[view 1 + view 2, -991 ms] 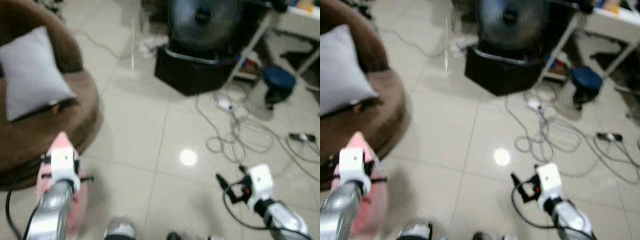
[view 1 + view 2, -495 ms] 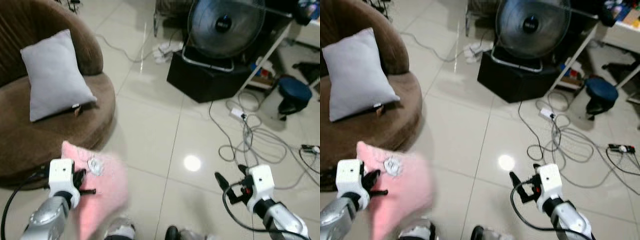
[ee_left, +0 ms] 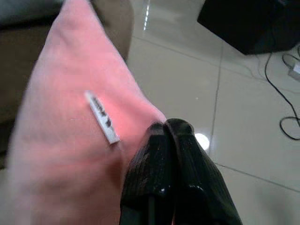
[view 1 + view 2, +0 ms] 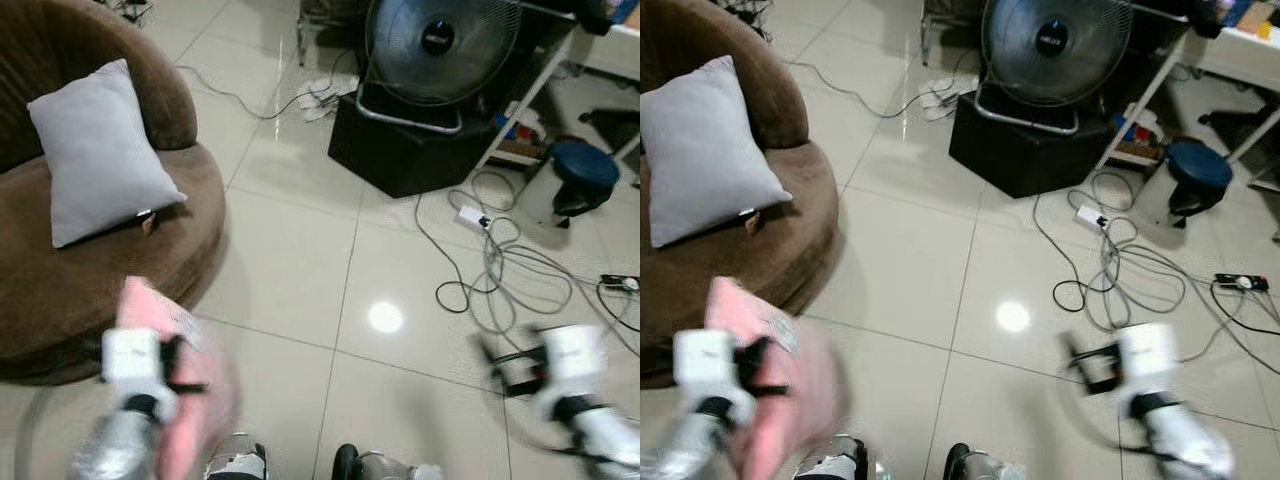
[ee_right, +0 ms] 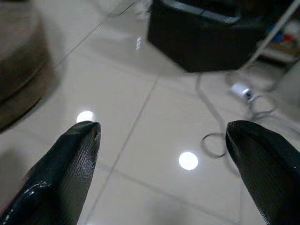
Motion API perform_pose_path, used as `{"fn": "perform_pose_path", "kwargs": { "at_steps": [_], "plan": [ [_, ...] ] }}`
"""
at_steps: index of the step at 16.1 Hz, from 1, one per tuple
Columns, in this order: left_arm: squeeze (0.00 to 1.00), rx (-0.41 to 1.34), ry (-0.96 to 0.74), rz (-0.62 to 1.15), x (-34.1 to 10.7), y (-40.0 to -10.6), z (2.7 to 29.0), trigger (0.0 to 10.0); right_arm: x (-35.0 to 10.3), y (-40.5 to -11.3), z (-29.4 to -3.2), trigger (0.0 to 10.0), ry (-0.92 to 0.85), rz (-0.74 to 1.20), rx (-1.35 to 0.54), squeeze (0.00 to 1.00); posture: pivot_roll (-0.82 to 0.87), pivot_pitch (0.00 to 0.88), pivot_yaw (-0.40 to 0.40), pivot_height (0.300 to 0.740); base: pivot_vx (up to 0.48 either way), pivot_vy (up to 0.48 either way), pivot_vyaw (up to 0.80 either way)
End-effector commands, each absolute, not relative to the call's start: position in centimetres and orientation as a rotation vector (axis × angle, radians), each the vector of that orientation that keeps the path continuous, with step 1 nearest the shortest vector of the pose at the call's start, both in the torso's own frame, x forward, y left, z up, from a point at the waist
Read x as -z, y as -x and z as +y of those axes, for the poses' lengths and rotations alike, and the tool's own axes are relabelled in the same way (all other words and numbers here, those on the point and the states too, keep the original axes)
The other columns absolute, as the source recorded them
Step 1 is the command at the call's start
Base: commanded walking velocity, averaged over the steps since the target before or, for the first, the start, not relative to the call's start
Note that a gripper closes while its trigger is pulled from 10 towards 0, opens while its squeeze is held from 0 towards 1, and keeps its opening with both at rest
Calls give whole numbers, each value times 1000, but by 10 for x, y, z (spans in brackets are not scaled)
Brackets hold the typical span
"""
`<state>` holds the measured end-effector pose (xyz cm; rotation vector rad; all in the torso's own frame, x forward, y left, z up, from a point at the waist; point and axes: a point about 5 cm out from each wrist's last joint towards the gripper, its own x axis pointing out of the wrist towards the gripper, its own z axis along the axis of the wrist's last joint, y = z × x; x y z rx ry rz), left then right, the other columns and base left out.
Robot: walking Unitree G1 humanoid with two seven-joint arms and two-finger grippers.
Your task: Move the pillow to the sofa from floor
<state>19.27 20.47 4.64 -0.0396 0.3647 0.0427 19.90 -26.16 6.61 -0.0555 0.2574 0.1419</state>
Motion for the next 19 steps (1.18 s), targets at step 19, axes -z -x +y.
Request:
{"fn": "perform_pose_path", "kwargs": {
  "at_steps": [19],
  "plan": [
    [0,-46,-64,236,-59,-196,175,10000,-74,-193,-274,10000,96,298,-142,0,205,183,-145,740,122,0,0]
  ]
}}
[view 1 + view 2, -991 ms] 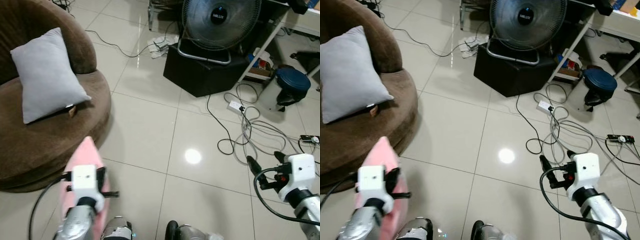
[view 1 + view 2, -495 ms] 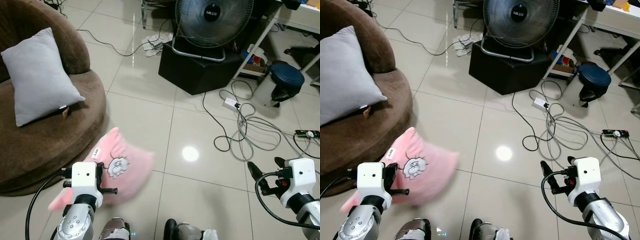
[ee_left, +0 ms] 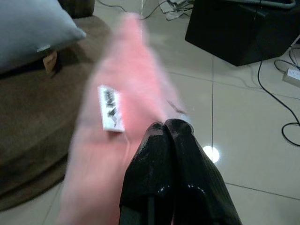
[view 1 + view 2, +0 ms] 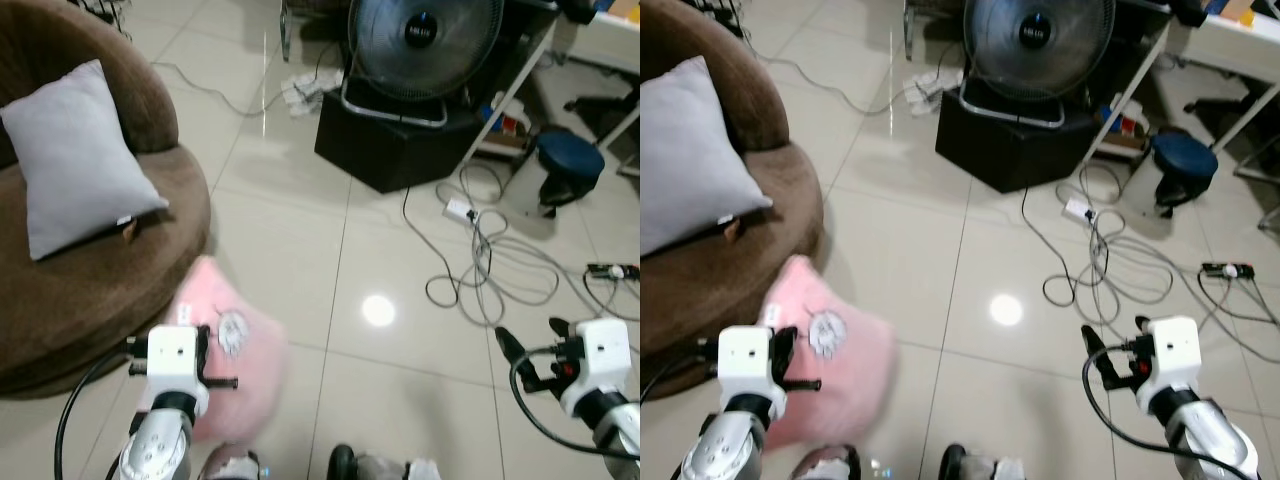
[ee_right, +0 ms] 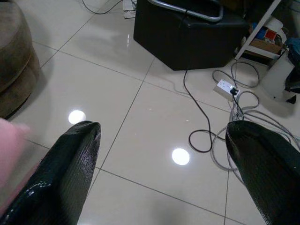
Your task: Move the pillow to the sofa from floor
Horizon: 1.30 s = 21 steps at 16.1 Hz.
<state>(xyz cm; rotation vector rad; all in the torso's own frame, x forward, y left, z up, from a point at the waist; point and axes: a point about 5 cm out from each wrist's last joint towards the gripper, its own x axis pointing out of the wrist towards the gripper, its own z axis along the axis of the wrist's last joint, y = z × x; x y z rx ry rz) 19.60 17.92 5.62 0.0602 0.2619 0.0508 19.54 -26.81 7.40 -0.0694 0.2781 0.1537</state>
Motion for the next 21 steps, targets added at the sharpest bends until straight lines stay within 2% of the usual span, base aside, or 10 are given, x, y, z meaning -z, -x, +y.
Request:
{"fn": "perform_pose_path", "kwargs": {
  "at_steps": [1,3,6,14,21],
  "plan": [
    [0,-48,-69,240,-58,-196,176,10000,-74,-193,-274,10000,98,299,-144,0,204,184,-145,740,465,0,0],
    [0,-53,-78,242,-59,-196,177,10000,-74,-192,-274,10000,99,300,-146,0,203,188,-143,740,469,0,0],
    [0,-53,-97,228,-72,-223,187,10000,-74,-190,-271,10000,100,295,-150,0,200,188,-138,740,477,0,0],
    [0,-42,-95,239,-73,-232,184,10000,-75,-187,-267,10000,98,293,-159,0,192,192,-136,740,479,0,0],
    [0,-37,-110,271,-72,-236,183,10000,-74,-188,-261,10000,100,294,-183,0,196,184,-139,740,39,454,0]
  ]
}}
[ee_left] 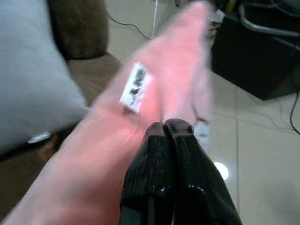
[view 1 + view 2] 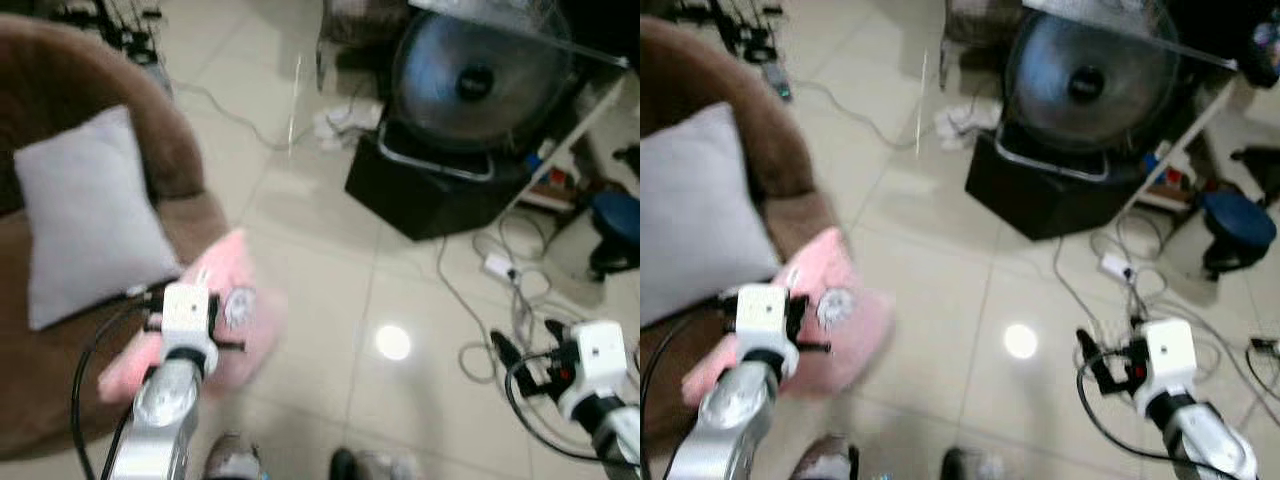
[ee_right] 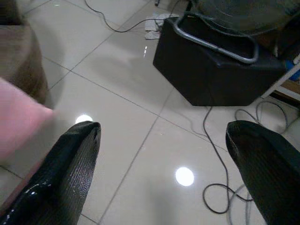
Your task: Move the pillow to the sofa from floor
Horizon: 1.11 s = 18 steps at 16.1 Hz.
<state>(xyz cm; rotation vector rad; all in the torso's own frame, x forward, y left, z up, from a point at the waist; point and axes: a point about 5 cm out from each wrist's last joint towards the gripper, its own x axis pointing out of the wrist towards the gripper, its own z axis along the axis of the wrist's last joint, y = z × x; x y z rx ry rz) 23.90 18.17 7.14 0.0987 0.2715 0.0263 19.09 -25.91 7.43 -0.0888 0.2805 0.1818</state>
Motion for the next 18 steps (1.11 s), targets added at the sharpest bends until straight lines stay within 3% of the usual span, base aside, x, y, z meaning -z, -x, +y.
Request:
{"fn": "perform_pose_path", "kwargs": {
  "at_steps": [1,4,7,8,10,18],
  "plan": [
    [0,-35,-113,277,-71,-236,183,10000,-75,-189,-259,10000,102,286,-192,0,196,184,-140,740,0,480,0],
    [0,-8,-125,250,-75,-237,179,10000,-79,-192,-254,10000,116,271,-214,0,199,182,-140,740,0,320,331],
    [0,-29,-139,258,-75,-237,181,10000,-77,-191,-248,10000,114,276,-232,94,198,183,-139,740,0,0,465],
    [0,-28,-142,257,-75,-237,181,10000,-76,-191,-247,10000,110,282,-236,94,198,183,-139,740,0,0,469],
    [0,-26,-147,256,-75,-237,178,10000,-72,-189,-240,10000,86,294,-257,0,197,184,-138,740,0,0,453],
    [0,-31,-170,249,-77,-239,177,10000,-71,-188,-235,10000,99,297,-266,0,200,187,-135,740,0,0,376]
  ]
}}
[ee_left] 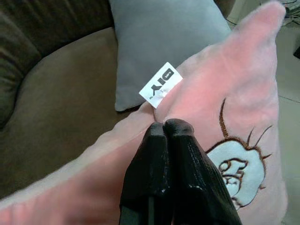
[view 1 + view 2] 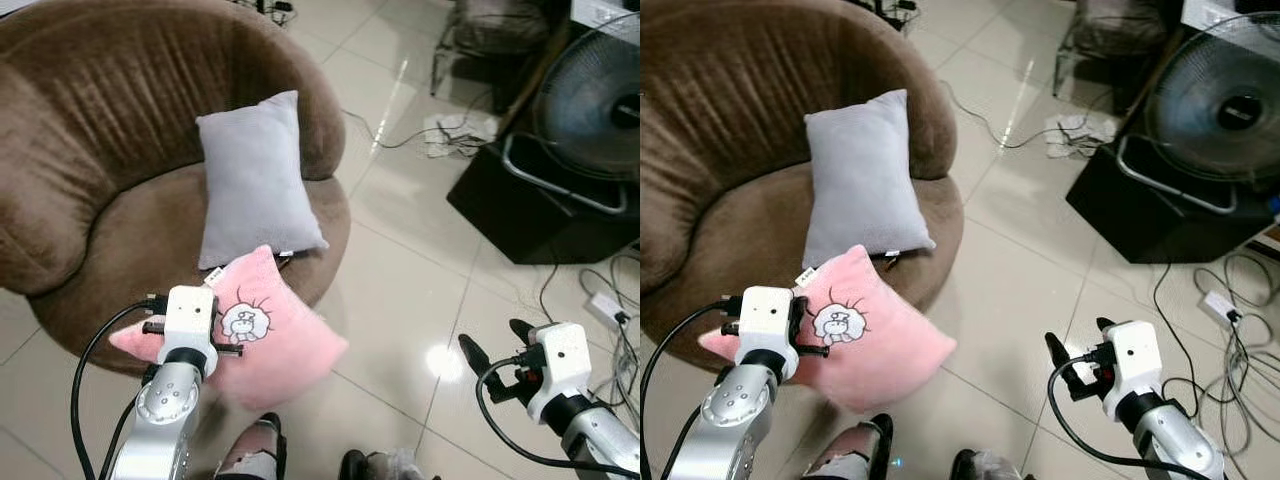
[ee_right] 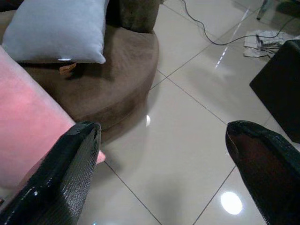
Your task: Move the pillow to the sofa from floor
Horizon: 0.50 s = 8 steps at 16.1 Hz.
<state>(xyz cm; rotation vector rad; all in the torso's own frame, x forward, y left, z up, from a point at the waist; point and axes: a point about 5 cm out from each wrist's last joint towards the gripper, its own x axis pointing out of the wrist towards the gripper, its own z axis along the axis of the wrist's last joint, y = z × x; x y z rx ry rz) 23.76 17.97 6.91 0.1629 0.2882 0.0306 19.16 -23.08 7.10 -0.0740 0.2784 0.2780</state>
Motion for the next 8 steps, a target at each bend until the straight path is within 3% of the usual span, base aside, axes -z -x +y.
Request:
{"fn": "perform_pose_path", "kwargs": {
  "at_steps": [1,8],
  "plan": [
    [0,-29,-170,251,-77,-239,177,10000,-71,-188,-235,10000,99,297,-264,0,200,187,-135,740,0,0,0],
    [0,-40,-185,257,-76,-238,176,10000,-70,-189,-234,10000,98,300,-270,0,212,192,-139,740,0,0,0]
  ]
}}
